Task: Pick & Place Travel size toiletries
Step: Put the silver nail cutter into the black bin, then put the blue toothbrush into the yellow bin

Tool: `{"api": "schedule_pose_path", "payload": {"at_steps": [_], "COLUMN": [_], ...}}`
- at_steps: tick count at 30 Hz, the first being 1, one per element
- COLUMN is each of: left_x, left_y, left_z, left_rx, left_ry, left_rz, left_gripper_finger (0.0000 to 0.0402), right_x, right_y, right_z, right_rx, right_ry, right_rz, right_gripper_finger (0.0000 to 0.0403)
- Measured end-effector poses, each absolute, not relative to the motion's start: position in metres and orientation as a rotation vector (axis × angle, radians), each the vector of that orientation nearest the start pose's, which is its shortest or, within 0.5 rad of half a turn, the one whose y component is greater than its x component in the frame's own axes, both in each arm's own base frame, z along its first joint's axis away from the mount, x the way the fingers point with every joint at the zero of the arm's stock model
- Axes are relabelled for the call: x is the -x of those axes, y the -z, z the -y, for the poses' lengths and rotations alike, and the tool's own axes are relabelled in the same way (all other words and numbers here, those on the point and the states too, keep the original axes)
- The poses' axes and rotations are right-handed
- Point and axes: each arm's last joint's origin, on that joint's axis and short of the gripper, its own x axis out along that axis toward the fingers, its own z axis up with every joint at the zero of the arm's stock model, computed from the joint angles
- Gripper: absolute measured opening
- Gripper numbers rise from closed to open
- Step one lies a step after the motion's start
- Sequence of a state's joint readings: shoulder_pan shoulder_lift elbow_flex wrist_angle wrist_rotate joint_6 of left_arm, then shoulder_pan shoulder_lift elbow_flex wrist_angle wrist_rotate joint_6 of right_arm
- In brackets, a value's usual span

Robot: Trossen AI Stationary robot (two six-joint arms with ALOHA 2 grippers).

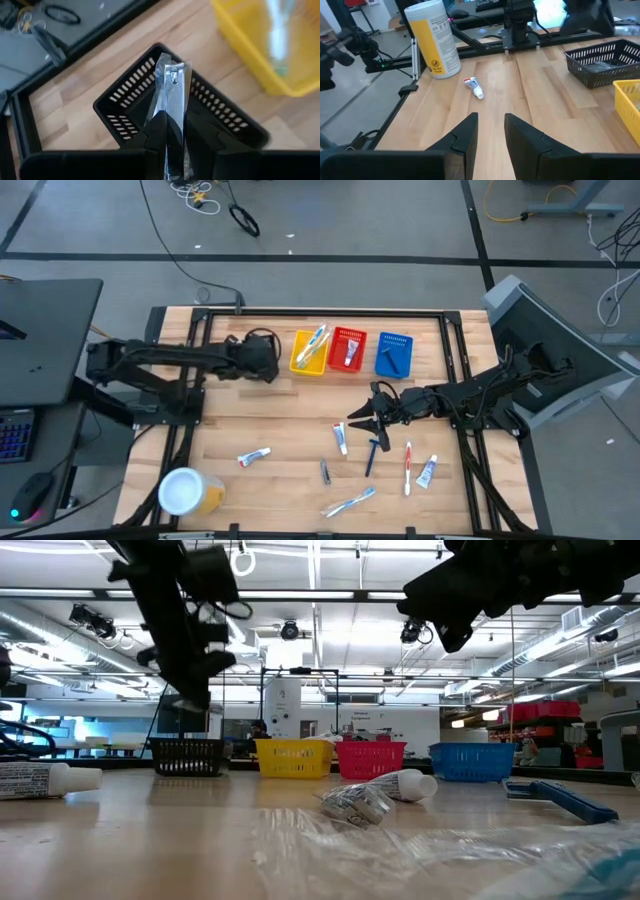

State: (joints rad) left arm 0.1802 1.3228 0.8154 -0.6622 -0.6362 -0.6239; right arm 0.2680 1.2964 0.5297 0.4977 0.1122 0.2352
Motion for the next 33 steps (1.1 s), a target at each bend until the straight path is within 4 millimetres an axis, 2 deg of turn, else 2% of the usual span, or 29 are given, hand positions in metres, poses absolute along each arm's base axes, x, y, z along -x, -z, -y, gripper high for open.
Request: {"api": "schedule_pose_path", "payload": {"at_steps": [9, 16, 25, 29, 33], "left_x": [-0.242, -0.246, -0.251, -0.265, -0.280], "left_y": [-0.162, -0.151, -0.157, -0.175, -0.204], "left_z": [-0.082, -0.083, -0.080, -0.069, -0.050], "left_rx": [0.270, 0.211, 0.179, 0.187, 0.167], "left_ry": [-1.122, -1.054, -0.999, -0.881, -0.792], "left_rz": [-1.059, -1.149, -1.161, -1.115, -1.015], "left_gripper_finger": [0.0076, 0.0124, 0.0191, 0.0198, 0.0197], "right_x": [-0.251, -0.252, -0.259, -0.262, -0.264], "right_y": [-0.205, -0.204, -0.186, -0.181, -0.179], "right_z": [-0.066, -0.063, -0.062, -0.057, -0.053], "right_rx": [-0.182, -0.140, -0.108, -0.107, -0.123], "right_ry": [-0.122, -0.050, -0.039, -0.015, 0.004], "right_rz": [-0.281, -0.279, -0.346, -0.365, -0.373], "right_gripper_finger": [0.0105, 0.0105, 0.0107, 0.0107, 0.0107]}}
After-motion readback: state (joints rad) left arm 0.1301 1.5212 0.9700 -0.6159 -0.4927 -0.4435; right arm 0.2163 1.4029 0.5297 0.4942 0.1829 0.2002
